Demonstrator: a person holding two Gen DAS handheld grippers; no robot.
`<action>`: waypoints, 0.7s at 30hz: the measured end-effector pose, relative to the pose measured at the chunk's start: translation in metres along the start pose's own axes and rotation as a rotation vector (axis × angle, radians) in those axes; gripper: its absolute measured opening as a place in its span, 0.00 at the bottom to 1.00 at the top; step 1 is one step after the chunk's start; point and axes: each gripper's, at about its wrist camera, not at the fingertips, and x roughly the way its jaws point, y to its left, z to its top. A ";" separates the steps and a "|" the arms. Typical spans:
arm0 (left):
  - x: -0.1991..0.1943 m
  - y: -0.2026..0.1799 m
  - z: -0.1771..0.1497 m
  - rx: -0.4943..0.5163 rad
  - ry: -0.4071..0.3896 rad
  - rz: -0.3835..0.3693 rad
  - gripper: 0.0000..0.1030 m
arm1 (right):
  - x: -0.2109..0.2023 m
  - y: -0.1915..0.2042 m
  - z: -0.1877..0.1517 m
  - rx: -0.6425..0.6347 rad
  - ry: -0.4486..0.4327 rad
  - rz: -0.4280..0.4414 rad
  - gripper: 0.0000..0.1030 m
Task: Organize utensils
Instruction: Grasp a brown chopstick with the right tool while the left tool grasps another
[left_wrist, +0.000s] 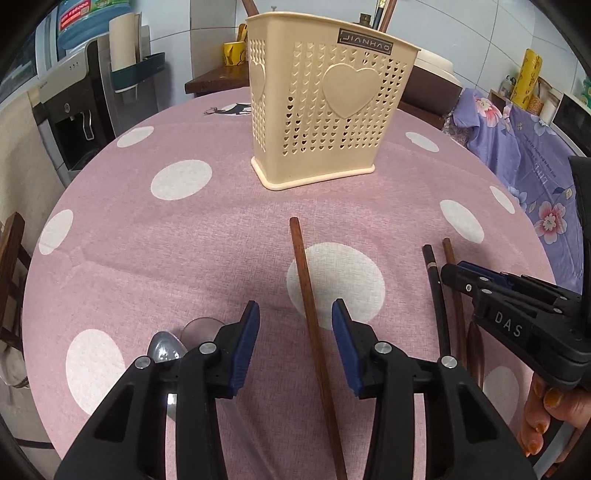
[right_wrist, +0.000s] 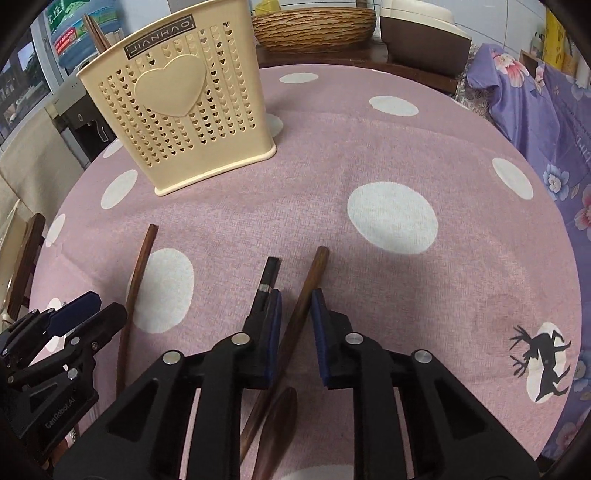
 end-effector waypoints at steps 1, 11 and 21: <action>0.002 0.000 0.001 0.000 0.002 0.003 0.40 | 0.002 0.000 0.002 0.002 -0.002 -0.006 0.13; 0.023 -0.010 0.018 0.025 0.019 0.044 0.34 | 0.010 0.001 0.016 0.041 0.004 -0.002 0.10; 0.038 -0.016 0.037 0.039 0.019 0.102 0.09 | 0.014 0.000 0.021 0.075 0.011 0.012 0.10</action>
